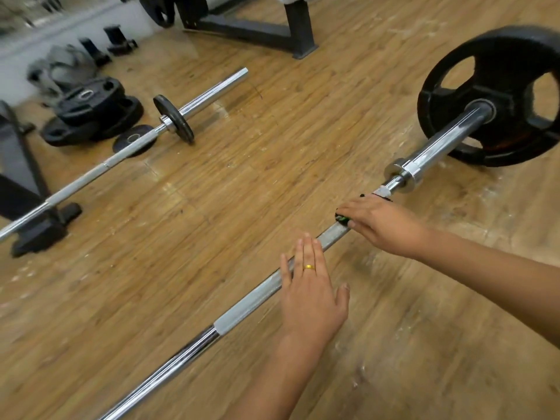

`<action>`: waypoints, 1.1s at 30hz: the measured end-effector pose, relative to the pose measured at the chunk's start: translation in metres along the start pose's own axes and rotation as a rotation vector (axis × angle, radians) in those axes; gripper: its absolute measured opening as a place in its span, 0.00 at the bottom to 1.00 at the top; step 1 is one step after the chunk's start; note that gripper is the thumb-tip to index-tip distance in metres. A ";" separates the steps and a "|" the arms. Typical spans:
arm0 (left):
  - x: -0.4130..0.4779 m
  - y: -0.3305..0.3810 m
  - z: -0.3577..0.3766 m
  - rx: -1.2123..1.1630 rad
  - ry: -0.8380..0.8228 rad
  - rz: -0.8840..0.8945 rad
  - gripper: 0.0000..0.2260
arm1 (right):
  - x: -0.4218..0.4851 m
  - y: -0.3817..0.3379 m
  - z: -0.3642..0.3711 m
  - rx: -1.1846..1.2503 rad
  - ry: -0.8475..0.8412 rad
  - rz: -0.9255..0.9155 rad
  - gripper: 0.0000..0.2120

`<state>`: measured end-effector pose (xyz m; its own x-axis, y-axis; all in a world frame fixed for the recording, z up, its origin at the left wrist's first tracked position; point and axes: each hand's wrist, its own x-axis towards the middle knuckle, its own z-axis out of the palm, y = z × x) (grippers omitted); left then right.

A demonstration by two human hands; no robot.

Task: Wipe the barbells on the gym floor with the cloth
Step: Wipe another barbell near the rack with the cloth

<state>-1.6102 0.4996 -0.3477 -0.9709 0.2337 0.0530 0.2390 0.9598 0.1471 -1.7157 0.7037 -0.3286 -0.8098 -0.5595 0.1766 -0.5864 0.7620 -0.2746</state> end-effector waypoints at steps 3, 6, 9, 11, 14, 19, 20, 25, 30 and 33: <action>0.011 -0.005 -0.005 -0.053 -0.030 0.058 0.37 | -0.004 0.015 -0.008 -0.021 -0.035 0.110 0.15; 0.012 -0.003 -0.009 -0.048 -0.049 0.105 0.37 | -0.009 0.024 -0.017 -0.052 -0.007 0.247 0.12; 0.004 0.001 -0.005 -0.074 -0.068 0.114 0.38 | -0.018 0.012 -0.014 -0.032 0.007 0.193 0.12; 0.001 0.001 -0.001 -0.042 -0.063 0.130 0.39 | -0.026 0.008 -0.011 0.000 -0.030 0.107 0.13; -0.004 0.003 0.003 0.016 -0.054 0.165 0.39 | -0.033 0.015 -0.020 0.007 -0.077 0.115 0.15; -0.013 0.010 0.007 0.021 -0.069 0.161 0.40 | -0.043 0.034 -0.031 0.019 -0.036 0.303 0.14; -0.014 0.011 0.007 0.016 -0.074 0.161 0.40 | -0.046 0.032 -0.029 0.007 -0.033 0.309 0.15; -0.024 0.020 0.010 0.015 -0.047 0.167 0.40 | -0.066 0.021 -0.026 -0.005 -0.087 0.209 0.19; -0.035 0.030 0.014 0.086 -0.027 0.186 0.40 | -0.072 0.037 -0.034 -0.030 -0.031 0.318 0.17; -0.039 0.034 0.017 0.161 -0.043 0.205 0.41 | -0.080 0.019 -0.025 -0.030 0.034 0.287 0.15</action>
<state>-1.5649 0.5259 -0.3612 -0.9032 0.4286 0.0228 0.4282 0.9034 -0.0216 -1.6627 0.7707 -0.3243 -0.9426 -0.3088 0.1271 -0.3331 0.8973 -0.2898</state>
